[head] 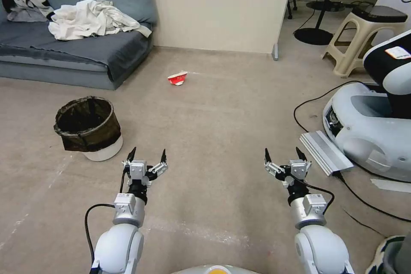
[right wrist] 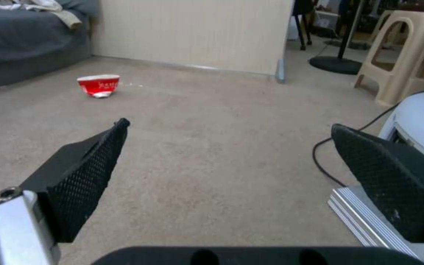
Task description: Pick up the trash can from the floor.
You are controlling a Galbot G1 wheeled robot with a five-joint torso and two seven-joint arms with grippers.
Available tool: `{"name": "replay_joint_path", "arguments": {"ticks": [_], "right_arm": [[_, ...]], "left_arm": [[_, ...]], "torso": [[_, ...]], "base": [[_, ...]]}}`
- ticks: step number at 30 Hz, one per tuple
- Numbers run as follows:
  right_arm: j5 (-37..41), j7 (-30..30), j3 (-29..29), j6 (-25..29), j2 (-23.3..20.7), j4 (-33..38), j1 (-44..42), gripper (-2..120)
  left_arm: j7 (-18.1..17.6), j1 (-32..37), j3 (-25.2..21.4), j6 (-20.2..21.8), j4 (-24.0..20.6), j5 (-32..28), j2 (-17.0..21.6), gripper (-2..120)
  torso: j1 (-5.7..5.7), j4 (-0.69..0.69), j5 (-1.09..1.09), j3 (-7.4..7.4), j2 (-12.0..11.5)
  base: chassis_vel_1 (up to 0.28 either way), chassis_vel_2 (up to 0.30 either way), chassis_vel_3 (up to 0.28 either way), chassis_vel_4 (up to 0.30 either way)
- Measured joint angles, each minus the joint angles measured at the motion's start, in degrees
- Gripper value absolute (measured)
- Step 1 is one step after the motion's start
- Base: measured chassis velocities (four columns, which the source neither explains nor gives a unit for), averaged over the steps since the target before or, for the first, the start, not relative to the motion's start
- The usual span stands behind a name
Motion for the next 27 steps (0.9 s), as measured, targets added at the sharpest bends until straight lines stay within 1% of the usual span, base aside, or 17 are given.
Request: {"name": "replay_joint_path", "arguments": {"ticks": [19, 21, 22, 23, 24, 25, 27], "right_arm": [[0.02, -0.01, 0.08, -0.08, 0.03, 0.12, -0.13, 100], [0.51, -0.12, 0.80, -0.95, 0.28, 1.75, -0.93, 100], [1.10, -0.19, 1.65, -1.95, 0.55, 3.54, -1.82, 100], [1.10, -0.19, 1.65, -1.95, 0.55, 3.54, -1.82, 100], [1.93, -0.30, 2.78, -3.30, 0.92, 5.99, -3.07, 100], [2.95, -0.47, 4.21, -5.09, 1.43, 9.08, -4.63, 100], [4.63, -0.75, 6.48, -7.85, 2.21, 13.93, -7.13, 100]], "left_arm": [[0.00, 0.01, -0.01, 0.04, 0.00, 0.00, 0.01, 100], [0.00, 0.08, -0.06, 0.34, -0.23, -0.25, 0.06, 100], [0.00, 0.13, -0.10, 0.68, -0.58, -0.53, 0.12, 100], [0.00, 0.13, -0.10, 0.68, -0.58, -0.53, 0.12, 100], [0.00, 0.45, -0.33, 2.01, -1.92, -1.63, 0.39, 100], [-0.01, 1.02, -1.01, 4.73, -4.81, -3.91, 1.01, 100], [-0.04, 2.16, -2.06, 9.77, -9.83, -8.09, 2.07, 100]], "torso": [[0.00, 0.00, 0.00, 0.00, 0.00], [0.00, 0.02, 0.02, 0.00, 0.00], [0.00, 0.00, -0.01, 0.00, 0.00], [0.00, 0.00, -0.01, 0.00, 0.00], [0.00, -0.01, -0.04, 0.00, 0.00], [0.00, -0.02, 0.02, 0.00, 0.00], [0.00, 0.00, 0.00, 0.00, 0.00]], "base": [[0.000, 0.000, 0.000, 0.000], [0.000, 0.000, 0.000, 0.000], [0.000, 0.000, 0.000, 0.000], [0.000, 0.000, 0.000, 0.000], [0.000, 0.000, 0.000, 0.000], [0.000, 0.000, 0.000, 0.000], [0.000, 0.000, 0.000, 0.000]]}}
